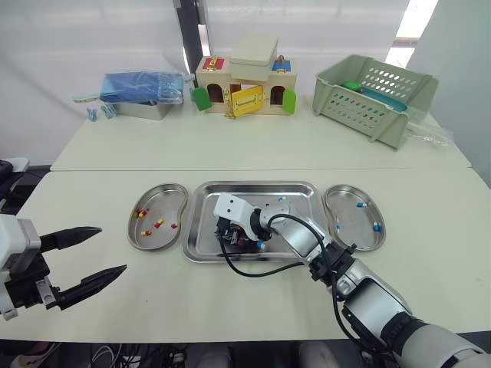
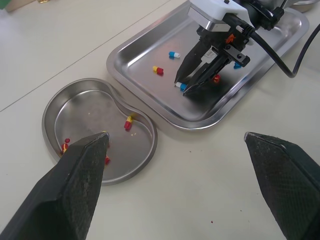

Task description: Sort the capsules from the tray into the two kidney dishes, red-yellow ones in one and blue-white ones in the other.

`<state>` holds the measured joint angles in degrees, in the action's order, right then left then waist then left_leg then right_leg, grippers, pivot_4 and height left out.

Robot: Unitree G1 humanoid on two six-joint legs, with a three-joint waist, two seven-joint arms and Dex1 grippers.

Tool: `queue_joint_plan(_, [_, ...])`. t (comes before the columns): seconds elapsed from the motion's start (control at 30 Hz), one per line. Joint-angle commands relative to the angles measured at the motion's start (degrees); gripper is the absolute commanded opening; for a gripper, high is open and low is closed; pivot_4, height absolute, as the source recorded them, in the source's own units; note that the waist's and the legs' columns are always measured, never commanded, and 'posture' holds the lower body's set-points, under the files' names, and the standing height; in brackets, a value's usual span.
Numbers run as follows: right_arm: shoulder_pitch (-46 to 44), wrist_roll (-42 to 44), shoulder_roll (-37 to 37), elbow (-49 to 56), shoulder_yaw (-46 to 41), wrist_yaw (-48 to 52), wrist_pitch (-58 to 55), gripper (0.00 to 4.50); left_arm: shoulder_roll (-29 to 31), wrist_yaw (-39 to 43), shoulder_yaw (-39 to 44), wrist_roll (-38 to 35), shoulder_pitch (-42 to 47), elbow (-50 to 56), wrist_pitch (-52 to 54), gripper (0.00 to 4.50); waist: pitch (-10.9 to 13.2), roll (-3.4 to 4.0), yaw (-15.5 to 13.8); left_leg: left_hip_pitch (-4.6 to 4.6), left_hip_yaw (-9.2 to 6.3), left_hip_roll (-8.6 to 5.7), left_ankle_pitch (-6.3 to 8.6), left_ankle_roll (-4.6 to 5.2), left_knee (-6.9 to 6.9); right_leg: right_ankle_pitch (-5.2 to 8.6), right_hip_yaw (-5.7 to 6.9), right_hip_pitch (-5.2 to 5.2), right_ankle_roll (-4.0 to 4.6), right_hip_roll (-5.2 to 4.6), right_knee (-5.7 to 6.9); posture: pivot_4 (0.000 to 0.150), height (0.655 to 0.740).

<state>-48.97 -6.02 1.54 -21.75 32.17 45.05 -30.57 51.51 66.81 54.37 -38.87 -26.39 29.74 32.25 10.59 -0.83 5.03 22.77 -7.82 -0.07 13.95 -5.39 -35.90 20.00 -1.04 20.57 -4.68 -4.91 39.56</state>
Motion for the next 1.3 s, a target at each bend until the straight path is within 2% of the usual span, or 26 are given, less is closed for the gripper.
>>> queue_joint_plan(0.03, [-0.6, -0.3, -0.3, 0.5, -0.2, 0.7, -0.4, 1.18, 0.3, -0.6, 1.4, -0.1, 0.0, 0.7, -0.4, 4.5, 0.0, 0.0, 0.0, 0.0, 0.0, 0.0, 0.0, 0.0, 0.0, 0.0, 0.0, 0.0, 0.0, 0.0, 0.0, 0.15, 0.74])
queue_joint_plan(0.27, [-1.4, 0.9, 0.6, 3.6, -1.8, 1.9, -1.3, 1.18, 0.4, -0.9, 1.4, -0.4, 0.0, 1.0, 0.0, 4.5, 0.0, 0.0, 0.0, 0.01, 0.0, 0.0, 0.01, 0.01, 0.0, 0.0, 0.0, 0.0, 0.0, 0.0, 0.0, 0.15, 0.74])
queue_joint_plan(0.43, [-2.2, 6.0, 6.3, 16.3, -8.5, 5.5, -8.5, 1.18, 0.1, -1.2, 1.5, -1.0, -0.2, 1.8, 0.1, 4.5, 0.0, 0.01, -0.1, 0.08, -0.01, 0.0, 0.02, 0.03, -0.01, 0.0, 0.0, 0.06, 0.0, 0.0, -0.01, 0.15, 0.74])
queue_joint_plan(0.57, [-0.5, 9.6, 13.8, 24.3, -14.2, 7.7, -11.9, 1.18, -0.3, -1.1, 1.4, -1.3, -0.4, 2.4, 0.0, 4.5, 0.0, 0.0, -0.3, 0.07, -0.01, 0.0, 0.04, 0.06, 0.0, 0.0, 0.01, 0.02, 0.0, -0.01, -0.06, 0.15, 0.74])
queue_joint_plan(0.73, [3.5, 12.2, 27.3, 28.9, -22.9, 9.3, -11.5, 1.18, -0.5, -0.8, 0.9, -2.5, -0.3, 3.3, -0.1, 4.5, 0.0, -0.02, -0.5, 0.09, 0.02, -0.03, 0.05, 0.07, -0.01, 0.0, 0.01, -0.02, 0.0, -0.04, -0.11, 0.15, 0.74])
queue_joint_plan(0.83, [7.6, 13.3, 35.5, 29.2, -28.1, 10.4, -9.5, 1.18, -0.2, -2.1, 0.8, -6.4, 1.9, 4.8, 1.2, 4.5, 0.0, -0.01, -0.8, 0.09, 0.06, -0.03, 0.05, 0.08, 0.0, 0.0, 0.0, -0.03, 0.0, -0.04, -0.15, 0.15, 0.74])
queue_joint_plan(1.0, [15.9, 13.7, 45.0, 26.3, -32.6, 12.8, -4.2, 1.18, 2.1, -2.1, -0.5, -10.9, 3.9, 9.1, 3.1, 4.5, 0.0, -0.01, -0.8, 0.09, 0.11, -0.03, 0.06, 0.1, 0.0, 0.0, -0.05, -0.05, 0.0, -0.04, -0.16, 0.15, 0.74])
queue_joint_plan(1.13, [20.8, 13.7, 48.5, 24.0, -33.1, 13.9, -0.7, 1.18, 3.1, -2.1, -1.6, -13.2, 4.3, 11.4, 3.9, 4.5, 0.0, 0.01, -0.5, 0.06, 0.17, -0.02, 0.07, 0.11, 0.0, 0.0, -0.09, -0.06, 0.0, -0.04, -0.13, 0.15, 0.74])
queue_joint_plan(1.3, [23.8, 14.6, 49.5, 22.1, -33.1, 14.6, 1.1, 1.18, 4.4, -2.6, -2.0, -17.5, 5.7, 13.8, 5.2, 4.5, 0.0, 0.01, -0.5, 0.07, 0.17, -0.02, 0.07, 0.11, -0.01, 0.0, -0.09, -0.07, 0.0, -0.04, -0.15, 0.15, 0.74])
